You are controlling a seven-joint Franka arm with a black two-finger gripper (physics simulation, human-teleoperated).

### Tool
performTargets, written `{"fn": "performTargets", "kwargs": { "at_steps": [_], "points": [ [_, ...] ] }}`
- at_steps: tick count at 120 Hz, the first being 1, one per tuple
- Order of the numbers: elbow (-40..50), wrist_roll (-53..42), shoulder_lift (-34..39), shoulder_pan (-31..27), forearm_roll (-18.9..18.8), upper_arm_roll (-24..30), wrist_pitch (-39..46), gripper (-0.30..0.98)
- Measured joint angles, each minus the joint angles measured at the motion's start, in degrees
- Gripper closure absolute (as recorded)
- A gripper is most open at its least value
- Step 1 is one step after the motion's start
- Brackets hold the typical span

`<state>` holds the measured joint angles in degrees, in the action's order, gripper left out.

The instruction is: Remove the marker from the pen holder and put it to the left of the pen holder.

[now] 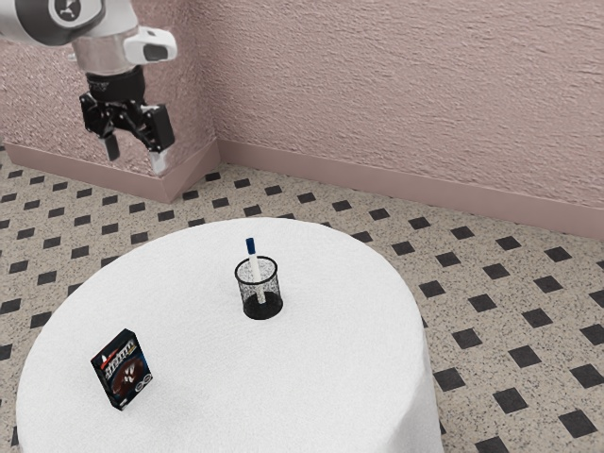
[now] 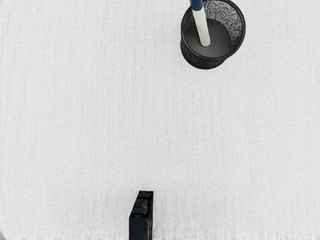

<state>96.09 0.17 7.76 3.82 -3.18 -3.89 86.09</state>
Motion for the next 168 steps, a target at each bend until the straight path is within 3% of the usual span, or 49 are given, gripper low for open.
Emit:
{"fn": "performTargets", "kwargs": {
  "at_steps": [12, 22, 36, 102, 168],
  "points": [
    [0.14, 0.08, -0.32, 0.29, -0.61, -0.03, -1.02, 0.0],
    [-4.11, 0.15, -6.23, 0.45, -0.98, -0.11, -0.53, 0.0],
    [-5.45, 0.27, -13.62, 0.5, 1.97, -0.1, 1.69, 0.0],
    [-3.13, 0.5, -32.16, 2.52, 3.84, -0.37, 26.77, 0.0],
    [-5.12, 0.34, -36.06, 2.0, 4.28, -0.79, 34.36, 0.0]
  ]
}}
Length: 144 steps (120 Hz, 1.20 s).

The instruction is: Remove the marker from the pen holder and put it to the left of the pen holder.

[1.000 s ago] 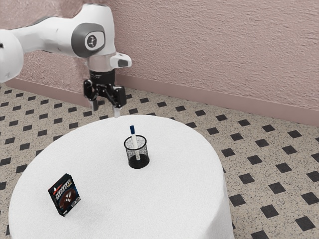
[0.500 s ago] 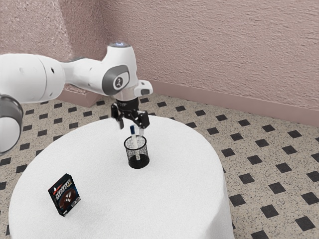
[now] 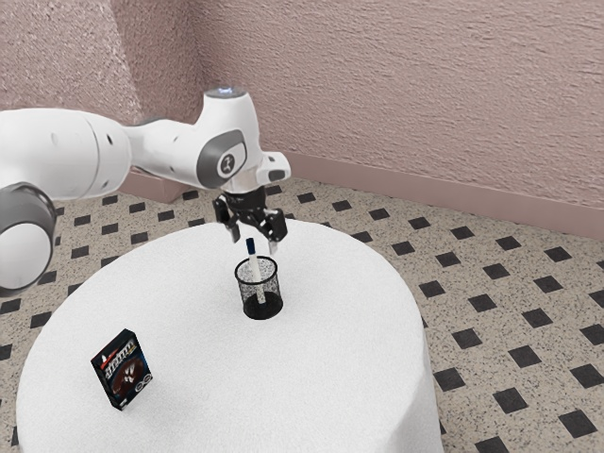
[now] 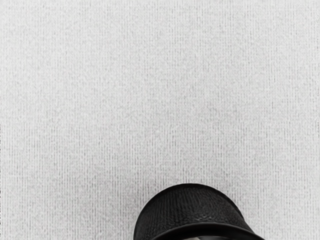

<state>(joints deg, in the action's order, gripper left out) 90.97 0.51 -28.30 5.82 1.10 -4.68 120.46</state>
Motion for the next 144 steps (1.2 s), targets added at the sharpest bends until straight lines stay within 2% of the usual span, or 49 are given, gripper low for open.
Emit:
{"fn": "performTargets", "kwargs": {
  "at_steps": [30, 68, 97, 130, 144],
  "points": [
    [0.53, -0.82, 0.79, -0.27, 0.27, -0.06, 0.47, 0.38],
    [1.89, -1.49, 1.49, -0.44, 0.32, -0.07, 0.61, 0.61],
    [3.16, -1.37, 2.66, -0.08, 0.11, -0.07, 0.68, 0.68],
    [4.47, -0.78, 11.91, 2.01, -0.63, -0.44, 0.62, 0.71],
    [3.92, -0.67, 14.08, -0.71, -0.96, -0.49, 0.6, 0.71]
  ]
}}
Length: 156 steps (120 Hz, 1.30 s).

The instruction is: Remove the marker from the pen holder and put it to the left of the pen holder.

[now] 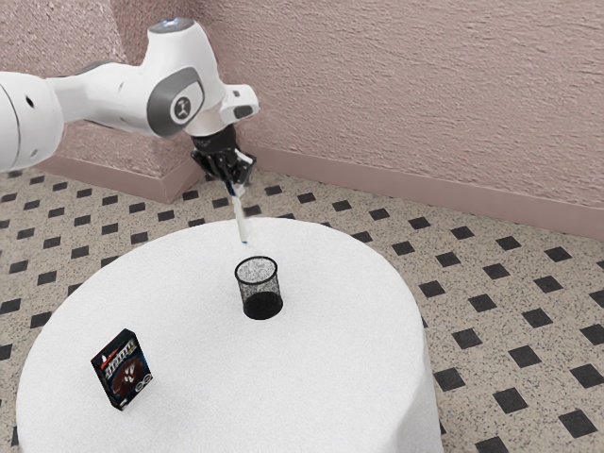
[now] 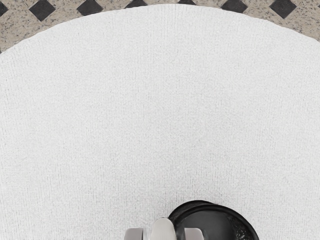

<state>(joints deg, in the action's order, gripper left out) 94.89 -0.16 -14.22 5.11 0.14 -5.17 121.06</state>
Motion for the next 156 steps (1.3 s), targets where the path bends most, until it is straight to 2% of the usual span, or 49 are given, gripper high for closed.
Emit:
{"fn": "performTargets", "kwargs": {
  "at_steps": [17, 44, 60, 76, 107, 128, 148, 152, 156],
  "points": [
    [1.32, 0.09, 1.84, -3.97, -0.02, 0.12, -1.79, 0.71],
    [1.83, -0.1, 0.22, -6.61, 0.84, 0.63, -14.84, 0.7],
    [-0.92, -1.01, -5.31, -10.02, 1.16, 1.18, -20.28, 0.69],
    [-8.39, -1.89, -11.77, -11.75, 0.88, 3.15, -23.11, 0.69],
    [-17.45, -4.36, -20.16, -13.78, 0.58, 4.45, -25.26, 0.69],
    [-20.79, -6.1, -23.39, -14.53, 0.51, 5.19, -25.54, 0.68],
    [-20.34, -7.46, -21.41, -14.36, 0.87, 5.31, -25.58, 0.34],
    [-18.63, -7.7, -17.42, -13.18, 0.82, 5.11, -25.59, 0.29],
    [-14.49, -7.89, -10.15, -11.33, 0.79, 4.97, -25.58, 0.25]
  ]
}}
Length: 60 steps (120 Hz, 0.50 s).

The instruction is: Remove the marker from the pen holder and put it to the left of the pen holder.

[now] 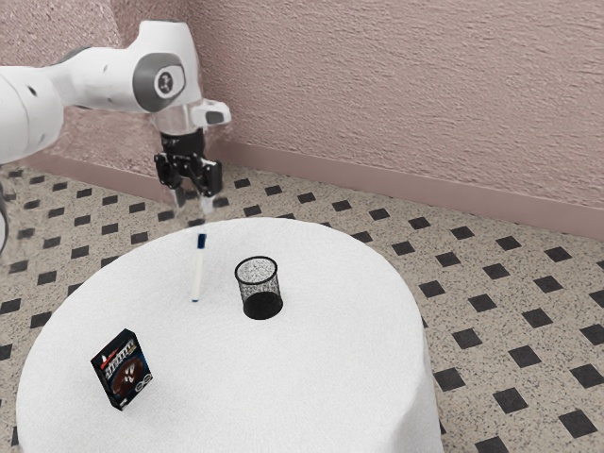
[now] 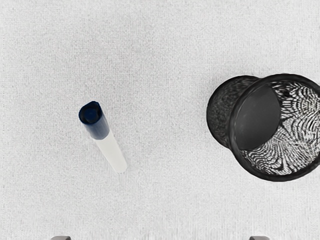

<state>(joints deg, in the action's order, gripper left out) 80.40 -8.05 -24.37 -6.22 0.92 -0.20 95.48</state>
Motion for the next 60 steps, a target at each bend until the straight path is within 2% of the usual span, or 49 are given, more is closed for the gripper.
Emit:
{"fn": "performTargets", "kwargs": {
  "at_steps": [11, 18, 37, 60],
  "points": [
    [5.74, -0.46, 17.55, 2.56, 0.28, -0.05, 0.06, 0.16],
    [6.57, -0.7, 23.44, 2.88, 0.1, -0.14, 0.08, 0.12],
    [7.22, -0.58, 27.88, 4.24, -3.45, -1.83, -1.43, 0.06],
    [10.4, -0.21, 29.96, 1.71, -4.78, -2.33, -4.46, 0.02]
  ]
}}
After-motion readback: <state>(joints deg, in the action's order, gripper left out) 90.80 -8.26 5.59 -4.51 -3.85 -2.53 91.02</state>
